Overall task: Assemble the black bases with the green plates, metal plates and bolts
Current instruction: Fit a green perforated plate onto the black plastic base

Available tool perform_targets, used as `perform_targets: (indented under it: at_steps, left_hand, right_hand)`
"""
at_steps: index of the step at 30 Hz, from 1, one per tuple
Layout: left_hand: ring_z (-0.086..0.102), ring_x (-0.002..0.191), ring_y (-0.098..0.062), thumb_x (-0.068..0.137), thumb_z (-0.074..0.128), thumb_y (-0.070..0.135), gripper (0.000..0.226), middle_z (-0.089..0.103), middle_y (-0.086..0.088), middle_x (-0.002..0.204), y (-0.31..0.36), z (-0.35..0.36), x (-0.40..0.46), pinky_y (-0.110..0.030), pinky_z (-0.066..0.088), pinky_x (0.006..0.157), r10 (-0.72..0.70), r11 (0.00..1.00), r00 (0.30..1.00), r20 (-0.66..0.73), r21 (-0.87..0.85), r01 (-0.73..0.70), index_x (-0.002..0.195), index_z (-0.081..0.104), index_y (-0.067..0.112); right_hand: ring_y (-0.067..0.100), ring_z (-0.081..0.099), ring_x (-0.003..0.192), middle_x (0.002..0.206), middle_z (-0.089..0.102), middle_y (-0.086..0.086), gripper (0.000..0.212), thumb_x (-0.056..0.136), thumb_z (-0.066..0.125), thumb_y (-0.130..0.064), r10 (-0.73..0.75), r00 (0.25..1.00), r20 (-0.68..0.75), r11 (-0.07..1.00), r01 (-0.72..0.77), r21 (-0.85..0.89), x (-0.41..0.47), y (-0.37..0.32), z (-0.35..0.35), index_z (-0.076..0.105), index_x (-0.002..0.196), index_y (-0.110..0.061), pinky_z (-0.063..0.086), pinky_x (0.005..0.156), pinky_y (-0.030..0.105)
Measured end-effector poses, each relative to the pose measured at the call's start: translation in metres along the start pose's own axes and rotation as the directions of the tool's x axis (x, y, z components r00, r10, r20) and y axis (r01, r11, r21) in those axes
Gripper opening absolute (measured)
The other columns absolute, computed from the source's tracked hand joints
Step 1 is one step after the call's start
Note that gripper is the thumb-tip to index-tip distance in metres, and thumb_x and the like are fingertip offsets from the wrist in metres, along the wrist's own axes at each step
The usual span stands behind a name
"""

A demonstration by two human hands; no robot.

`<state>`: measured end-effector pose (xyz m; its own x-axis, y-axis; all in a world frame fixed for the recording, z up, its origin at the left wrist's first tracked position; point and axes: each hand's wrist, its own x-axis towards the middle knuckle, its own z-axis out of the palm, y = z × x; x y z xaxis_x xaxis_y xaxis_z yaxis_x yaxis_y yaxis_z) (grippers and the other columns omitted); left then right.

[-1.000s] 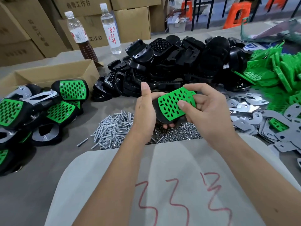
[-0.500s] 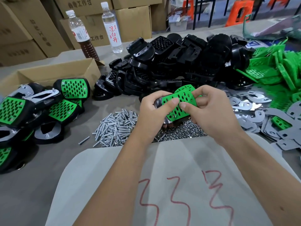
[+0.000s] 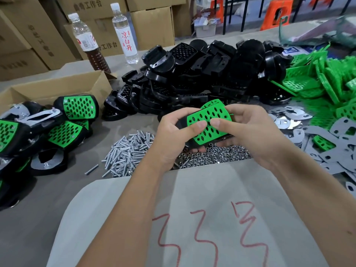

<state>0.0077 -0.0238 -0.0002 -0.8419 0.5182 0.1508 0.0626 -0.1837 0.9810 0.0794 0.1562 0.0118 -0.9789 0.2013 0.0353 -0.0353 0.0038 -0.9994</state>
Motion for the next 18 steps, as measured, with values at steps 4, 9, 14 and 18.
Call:
perform_targets:
  at_steps: [4,9,14,18]
  left_hand:
    - [0.078,0.092,-0.031,0.085,0.082,0.007,0.034,0.077,-0.015,0.105,-0.003,0.004,0.006,-0.036,0.064,0.069,0.031,0.999,0.993,-0.11,0.012,-0.03,0.116,0.069,0.005]
    - [0.076,0.082,-0.029,0.081,0.079,0.012,0.02,0.077,-0.011,0.091,-0.003,0.01,0.005,-0.038,0.062,0.066,0.014,0.998,0.992,-0.126,-0.062,-0.022,0.099,0.072,0.006]
    - [0.075,0.082,-0.036,0.084,0.077,0.01,0.022,0.074,-0.022,0.095,-0.002,0.01,0.006,-0.046,0.062,0.062,-0.005,0.993,0.989,-0.147,-0.12,-0.013,0.101,0.068,-0.001]
    - [0.074,0.082,-0.029,0.089,0.075,0.004,0.02,0.073,-0.02,0.094,-0.004,0.013,0.007,-0.04,0.062,0.064,0.001,0.998,0.986,-0.167,-0.069,-0.013,0.106,0.068,-0.005]
  right_hand:
    - [0.03,0.079,0.089,0.099,0.08,0.012,0.024,0.092,0.074,-0.002,-0.046,0.991,-0.128,0.989,0.063,0.131,0.001,-0.002,-0.002,0.067,0.114,-0.002,0.063,0.066,0.032]
    - [0.032,0.078,0.094,0.106,0.076,0.017,0.022,0.093,0.071,0.001,-0.019,0.995,-0.094,0.981,0.037,0.189,0.001,-0.002,0.0,0.063,0.113,-0.004,0.064,0.071,0.036]
    - [0.035,0.076,0.103,0.106,0.077,0.014,0.021,0.092,0.072,0.001,0.005,0.998,-0.056,0.982,0.006,0.188,0.0,0.0,0.005,0.065,0.107,-0.012,0.063,0.09,0.049]
    - [0.033,0.076,0.1,0.105,0.078,0.014,0.023,0.087,0.079,-0.008,-0.029,0.998,-0.061,0.988,0.038,0.147,0.0,0.002,0.007,0.07,0.108,-0.013,0.063,0.083,0.042]
